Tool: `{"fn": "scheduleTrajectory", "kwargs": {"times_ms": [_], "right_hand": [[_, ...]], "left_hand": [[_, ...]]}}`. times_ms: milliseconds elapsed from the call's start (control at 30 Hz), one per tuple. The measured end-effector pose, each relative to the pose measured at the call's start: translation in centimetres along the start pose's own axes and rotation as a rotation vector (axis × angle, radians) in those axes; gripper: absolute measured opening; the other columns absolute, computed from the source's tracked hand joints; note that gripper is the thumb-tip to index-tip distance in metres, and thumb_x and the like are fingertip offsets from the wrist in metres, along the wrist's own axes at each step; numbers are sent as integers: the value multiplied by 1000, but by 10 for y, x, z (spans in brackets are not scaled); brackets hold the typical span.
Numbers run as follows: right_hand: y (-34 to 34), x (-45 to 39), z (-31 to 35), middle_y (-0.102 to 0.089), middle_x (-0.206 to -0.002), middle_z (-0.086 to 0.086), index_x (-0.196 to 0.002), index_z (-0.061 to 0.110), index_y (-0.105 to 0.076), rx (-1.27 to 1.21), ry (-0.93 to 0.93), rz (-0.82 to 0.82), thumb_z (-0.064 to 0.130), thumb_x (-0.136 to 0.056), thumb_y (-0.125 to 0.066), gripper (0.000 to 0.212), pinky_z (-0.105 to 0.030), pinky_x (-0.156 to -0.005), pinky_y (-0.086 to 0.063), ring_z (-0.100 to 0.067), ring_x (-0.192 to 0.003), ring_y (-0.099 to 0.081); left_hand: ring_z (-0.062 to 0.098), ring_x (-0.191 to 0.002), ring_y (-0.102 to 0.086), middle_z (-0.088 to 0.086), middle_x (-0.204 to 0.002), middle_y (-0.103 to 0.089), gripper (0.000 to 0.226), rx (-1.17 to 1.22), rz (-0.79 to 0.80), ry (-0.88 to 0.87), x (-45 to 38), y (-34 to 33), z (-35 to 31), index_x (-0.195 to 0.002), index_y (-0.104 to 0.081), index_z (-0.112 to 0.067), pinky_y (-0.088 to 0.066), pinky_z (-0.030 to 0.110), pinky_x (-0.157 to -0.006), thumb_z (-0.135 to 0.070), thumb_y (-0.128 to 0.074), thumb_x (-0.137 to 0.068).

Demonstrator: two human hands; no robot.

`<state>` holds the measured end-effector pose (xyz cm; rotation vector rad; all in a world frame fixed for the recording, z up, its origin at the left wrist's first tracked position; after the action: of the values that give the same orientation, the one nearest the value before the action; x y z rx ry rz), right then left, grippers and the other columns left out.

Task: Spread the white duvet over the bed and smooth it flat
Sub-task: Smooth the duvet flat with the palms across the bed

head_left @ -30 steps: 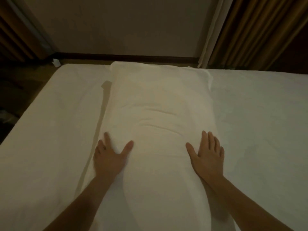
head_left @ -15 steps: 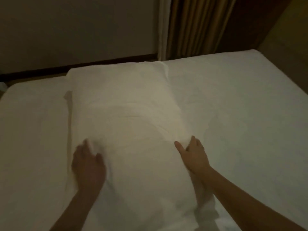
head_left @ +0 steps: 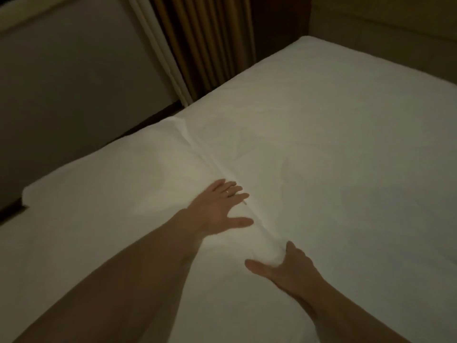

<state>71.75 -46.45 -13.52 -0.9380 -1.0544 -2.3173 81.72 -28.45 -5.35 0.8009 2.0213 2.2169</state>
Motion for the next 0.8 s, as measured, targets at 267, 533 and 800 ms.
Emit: {"fn": "scheduleTrajectory", "kwargs": {"times_ms": [267, 533, 800], "right_hand": [[-19, -29, 19, -25, -151, -3, -153, 17, -3, 147, 63, 107, 105, -19, -43, 165, -41, -114, -28, -22, -140, -26], [-17, -31, 21, -37, -131, 5, -145, 19, -25, 174, 46, 56, 106, -21, -41, 152, -32, -104, -38, -15, -125, -39], [-24, -46, 21, -48, -135, 7, -141, 23, -33, 172, -4, 40, 104, -29, -38, 138, -31, -102, -37, -15, -126, -45]], "left_hand": [[4, -128, -45, -16, -139, -54, 44, -87, 113, -62, -76, -4, 101, -130, -58, -40, -21, 28, -111, -59, -37, -97], [8, -118, -53, -10, -125, -64, 50, 23, -64, -253, -81, -36, 76, -125, -64, -28, -25, 24, -108, -51, -29, -98], [23, -77, -59, 2, -77, -68, 61, -165, -108, -203, -98, -62, 69, -85, -69, -24, -43, 38, -83, -42, -12, -99]]}}
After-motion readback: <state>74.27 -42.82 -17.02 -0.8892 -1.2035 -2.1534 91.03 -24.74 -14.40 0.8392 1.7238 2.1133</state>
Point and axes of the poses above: each hand's wrist, its own x-axis away from the middle knuckle, its own y-axis out of the back of the hand, z = x × y, the point moved 10 cm from there along -x, towards the middle knuckle
